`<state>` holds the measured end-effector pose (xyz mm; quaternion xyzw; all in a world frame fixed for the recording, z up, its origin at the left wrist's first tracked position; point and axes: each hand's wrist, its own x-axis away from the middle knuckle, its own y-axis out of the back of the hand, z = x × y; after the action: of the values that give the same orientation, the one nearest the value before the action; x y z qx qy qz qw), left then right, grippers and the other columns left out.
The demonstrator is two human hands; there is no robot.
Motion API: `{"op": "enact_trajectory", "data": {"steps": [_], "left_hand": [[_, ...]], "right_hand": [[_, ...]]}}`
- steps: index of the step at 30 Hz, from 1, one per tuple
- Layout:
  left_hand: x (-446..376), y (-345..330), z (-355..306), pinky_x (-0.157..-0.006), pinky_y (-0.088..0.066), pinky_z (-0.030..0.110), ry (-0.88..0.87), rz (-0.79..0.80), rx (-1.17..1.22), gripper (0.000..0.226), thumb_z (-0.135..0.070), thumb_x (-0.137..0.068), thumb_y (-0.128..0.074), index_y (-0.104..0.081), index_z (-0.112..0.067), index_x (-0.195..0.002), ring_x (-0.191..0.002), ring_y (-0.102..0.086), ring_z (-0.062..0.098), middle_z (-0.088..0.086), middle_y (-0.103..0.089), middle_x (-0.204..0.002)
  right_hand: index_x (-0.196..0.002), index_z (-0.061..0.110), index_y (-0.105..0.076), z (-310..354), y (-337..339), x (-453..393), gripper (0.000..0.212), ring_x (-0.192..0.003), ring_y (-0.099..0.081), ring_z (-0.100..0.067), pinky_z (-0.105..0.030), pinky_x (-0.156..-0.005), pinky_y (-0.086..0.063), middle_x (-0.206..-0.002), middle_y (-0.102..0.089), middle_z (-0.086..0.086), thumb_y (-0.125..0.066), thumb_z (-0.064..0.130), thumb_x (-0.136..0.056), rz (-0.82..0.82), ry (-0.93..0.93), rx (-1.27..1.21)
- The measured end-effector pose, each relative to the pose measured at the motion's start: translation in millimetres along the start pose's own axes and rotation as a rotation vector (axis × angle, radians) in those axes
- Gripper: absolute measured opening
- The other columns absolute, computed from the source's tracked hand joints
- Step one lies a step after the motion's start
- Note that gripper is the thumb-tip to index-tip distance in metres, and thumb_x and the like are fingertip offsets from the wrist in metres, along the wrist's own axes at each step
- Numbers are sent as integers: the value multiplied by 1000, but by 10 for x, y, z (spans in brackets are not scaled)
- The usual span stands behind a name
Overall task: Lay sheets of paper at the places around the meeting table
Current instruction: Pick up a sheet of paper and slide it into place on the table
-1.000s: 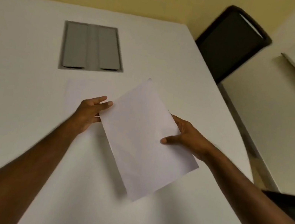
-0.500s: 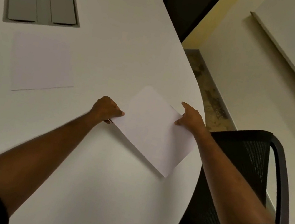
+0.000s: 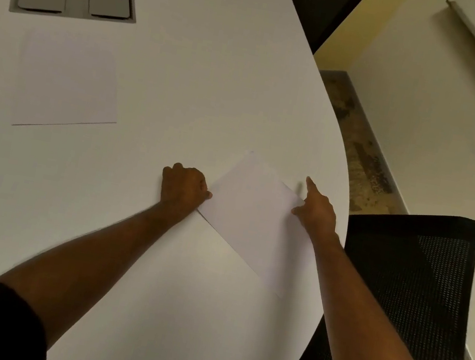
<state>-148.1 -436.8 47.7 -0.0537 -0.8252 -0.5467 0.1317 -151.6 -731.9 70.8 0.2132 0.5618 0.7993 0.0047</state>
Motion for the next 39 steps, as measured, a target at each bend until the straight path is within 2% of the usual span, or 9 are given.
{"op": "enact_trajectory", "data": {"steps": [3, 10, 13, 17, 22, 25, 30, 34, 39], "left_hand": [[-3, -61, 33, -90, -35, 39, -86, -51, -74, 24, -47, -82, -74, -74, -23, -80, -101, -55, 24, -3, -73, -87], [-17, -162, 191, -91, -32, 38, -193, -92, -144, 28, -51, -82, -72, -71, -27, -96, -104, -54, 23, -3, -72, -101], [-39, -128, 319, -93, -33, 38, -219, -116, -92, 39, -54, -84, -69, -67, -23, -106, -106, -54, 25, 0, -68, -107], [-192, 193, 733, -99, -35, 42, -271, -286, 79, 42, -46, -89, -66, -65, -14, -117, -112, -57, 32, 7, -67, -112], [-523, 982, 1696, -120, -19, 47, -183, -391, 44, 49, -37, -94, -62, -55, -12, -136, -144, -38, 31, 10, -55, -143], [-651, 1358, 2349, -122, -18, 49, -50, -437, 35, 55, -37, -96, -61, -49, -13, -143, -147, -34, 30, 12, -46, -152], [-912, 1626, 3187, -123, -18, 48, 84, -381, 11, 60, -40, -98, -55, -39, -14, -150, -148, -30, 29, 11, -39, -157], [-1221, 1620, 3495, -125, -14, 46, 71, -338, 6, 65, -43, -100, -50, -30, -14, -154, -151, -24, 28, 12, -29, -163], [-1573, 1483, 3715, -127, -3, 47, 27, -327, -45, 75, -52, -102, -36, -6, -13, -159, -156, -6, 27, 12, -5, -168]], "right_hand": [[-157, 21, -26, -53, -83, 6, 84, -127, -55, -32, -44, -104, -47, -138, -56, -16, -69, 6, -86, -22, 15, -63], [-154, 23, -32, -41, -132, 10, 81, -118, -57, -27, -41, -93, -50, -131, -57, -11, -72, 10, -85, -63, 13, -32], [-154, 20, -34, 32, -109, 35, 79, -124, -54, -31, -46, -101, -48, -136, -56, -13, -73, 15, -86, -56, 3, 41], [-151, 17, -40, 326, -53, 9, 67, -128, -52, -36, -52, -107, -45, -140, -54, -18, -68, 16, -90, -166, -7, -21], [-146, 18, -46, 1177, 14, -94, 56, -129, -48, -36, -50, -107, -43, -139, -54, -16, -65, 20, -93, -257, 180, -96], [-143, 19, -50, 1832, -1, -188, 53, -132, -47, -34, -47, -108, -40, -141, -54, -12, -66, 19, -92, -291, 308, -140], [-140, 19, -53, 2930, -163, -389, 51, -130, -48, -32, -45, -105, -42, -139, -56, -8, -66, 18, -91, -303, 522, -131], [-140, 19, -53, 3747, -415, -640, 51, -125, -50, -32, -44, -102, -43, -138, -56, -8, -66, 19, -91, -282, 658, -80], [-141, 17, -52, 4631, -822, -964, 50, -127, -49, -32, -42, -103, -42, -140, -55, -8, -64, 21, -92, -219, 753, -43]]}}
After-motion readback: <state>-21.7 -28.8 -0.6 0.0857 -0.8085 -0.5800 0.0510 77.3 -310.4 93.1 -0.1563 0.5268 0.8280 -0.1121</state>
